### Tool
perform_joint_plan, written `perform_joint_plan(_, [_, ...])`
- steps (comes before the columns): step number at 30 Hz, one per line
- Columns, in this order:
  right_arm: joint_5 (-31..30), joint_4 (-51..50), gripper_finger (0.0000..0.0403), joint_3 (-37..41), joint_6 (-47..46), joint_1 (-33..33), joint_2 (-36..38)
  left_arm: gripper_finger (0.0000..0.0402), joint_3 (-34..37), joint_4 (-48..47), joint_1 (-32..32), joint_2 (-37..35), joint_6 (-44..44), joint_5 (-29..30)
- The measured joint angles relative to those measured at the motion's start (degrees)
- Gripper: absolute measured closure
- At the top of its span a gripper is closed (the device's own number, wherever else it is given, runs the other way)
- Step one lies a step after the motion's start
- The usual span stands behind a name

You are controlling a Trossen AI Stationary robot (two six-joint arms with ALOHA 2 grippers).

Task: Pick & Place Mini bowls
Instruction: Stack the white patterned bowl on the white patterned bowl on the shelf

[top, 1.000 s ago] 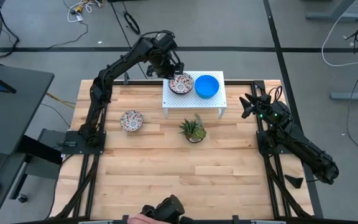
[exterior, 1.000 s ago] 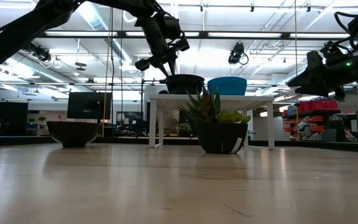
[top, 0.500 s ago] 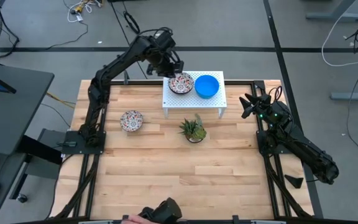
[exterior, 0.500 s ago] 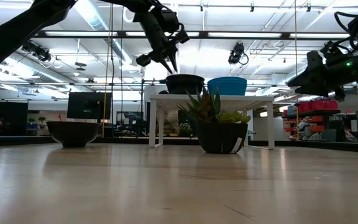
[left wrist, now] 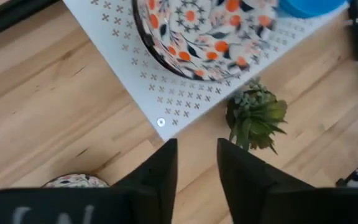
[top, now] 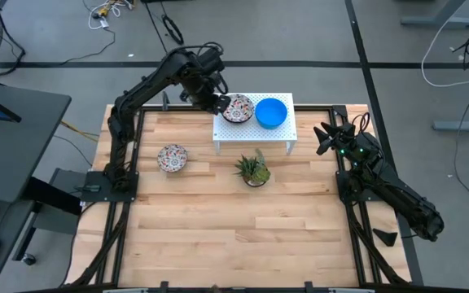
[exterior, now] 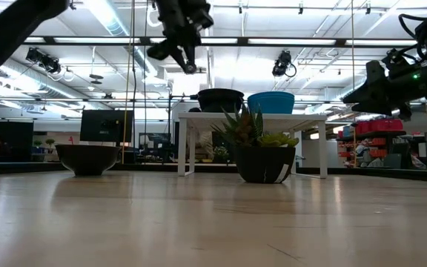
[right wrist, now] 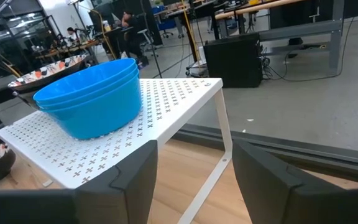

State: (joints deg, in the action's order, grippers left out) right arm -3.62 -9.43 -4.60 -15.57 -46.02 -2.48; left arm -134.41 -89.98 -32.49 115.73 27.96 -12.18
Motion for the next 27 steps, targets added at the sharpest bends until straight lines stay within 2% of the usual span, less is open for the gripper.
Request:
perform_joint_plan(6, [0.0,0.0,0.0192,0.0,0.0,0.0,0.0,0.0224,0.05,-0.01,3.11,-2.36,-0.83,1.92])
perform_joint_plan(11, [0.0,0.0,0.0192,0.0,0.0,0.0,-0.02,0.0199,3.71,0.09,5.51,-5.3,-3.06,1.08])
perform_joint_plan(17, [0.0,0.01,0.0192,0.0,0.0,0.0,-0.02,0.0195,17.31,1.88,7.39,-13.01,-3.74,2.09])
perform_joint_plan(23, [0.01,0.0,0.0192,0.0,0.0,0.0,-0.01,0.0195,32.63,8.1,9.86,-22.32,-2.88,3.47])
perform_joint_plan(27, [0.0,0.01,0.0192,0.0,0.0,0.0,-0.01,0.0195,40.32,9.05,10.92,-26.73,-3.1,4.36])
